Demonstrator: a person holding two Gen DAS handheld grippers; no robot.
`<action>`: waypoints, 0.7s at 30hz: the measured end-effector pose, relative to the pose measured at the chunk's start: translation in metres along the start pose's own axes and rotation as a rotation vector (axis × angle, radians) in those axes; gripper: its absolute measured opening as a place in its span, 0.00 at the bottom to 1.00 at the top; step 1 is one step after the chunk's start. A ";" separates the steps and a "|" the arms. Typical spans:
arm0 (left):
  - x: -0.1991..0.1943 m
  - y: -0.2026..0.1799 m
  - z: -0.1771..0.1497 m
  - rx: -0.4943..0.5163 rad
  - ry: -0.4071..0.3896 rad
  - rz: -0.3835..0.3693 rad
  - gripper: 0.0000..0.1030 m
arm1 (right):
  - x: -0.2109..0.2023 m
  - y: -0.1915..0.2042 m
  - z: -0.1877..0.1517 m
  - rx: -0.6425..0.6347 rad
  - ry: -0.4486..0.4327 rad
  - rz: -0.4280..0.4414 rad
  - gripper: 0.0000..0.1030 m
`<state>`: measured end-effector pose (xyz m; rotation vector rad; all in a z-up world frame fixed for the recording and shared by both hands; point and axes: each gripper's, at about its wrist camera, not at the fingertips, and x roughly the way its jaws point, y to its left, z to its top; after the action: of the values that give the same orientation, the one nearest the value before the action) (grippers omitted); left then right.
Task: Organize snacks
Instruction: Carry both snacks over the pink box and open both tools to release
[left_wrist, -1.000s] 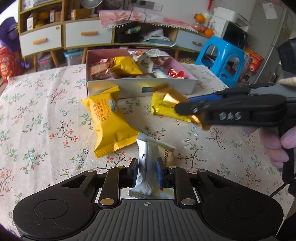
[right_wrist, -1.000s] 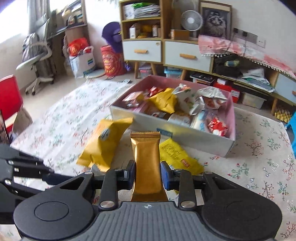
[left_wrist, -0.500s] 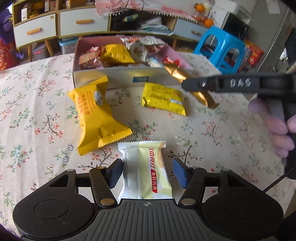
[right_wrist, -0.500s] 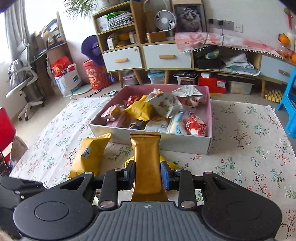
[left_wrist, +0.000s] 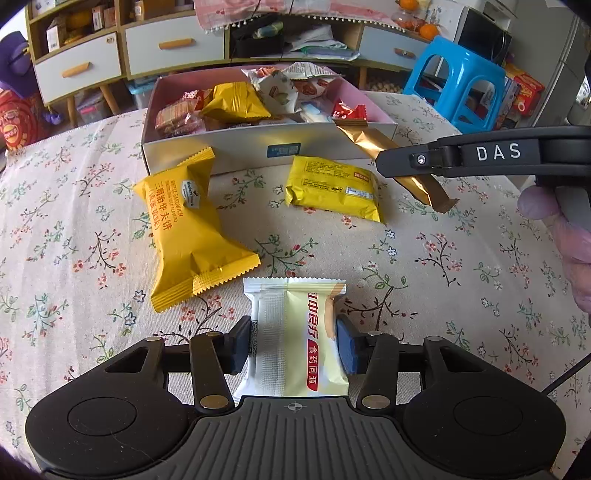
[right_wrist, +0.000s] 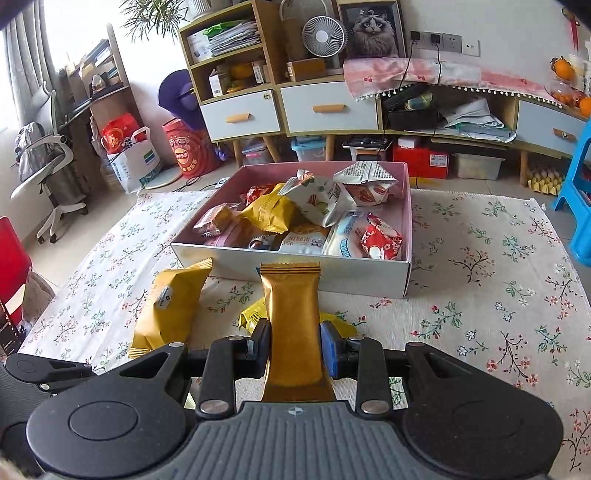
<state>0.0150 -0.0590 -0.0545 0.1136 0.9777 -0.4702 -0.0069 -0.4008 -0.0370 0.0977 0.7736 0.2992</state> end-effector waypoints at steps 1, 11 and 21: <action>-0.001 0.000 0.000 0.000 -0.001 -0.005 0.43 | 0.000 0.000 0.000 0.002 -0.002 0.001 0.17; -0.017 -0.002 0.011 -0.029 -0.049 -0.073 0.43 | -0.010 -0.012 0.013 0.061 -0.051 -0.006 0.17; -0.030 0.007 0.046 -0.099 -0.145 -0.094 0.43 | -0.013 -0.030 0.037 0.222 -0.129 0.010 0.17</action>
<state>0.0393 -0.0564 -0.0052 -0.0548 0.8642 -0.5079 0.0172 -0.4330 -0.0073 0.3267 0.6761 0.2132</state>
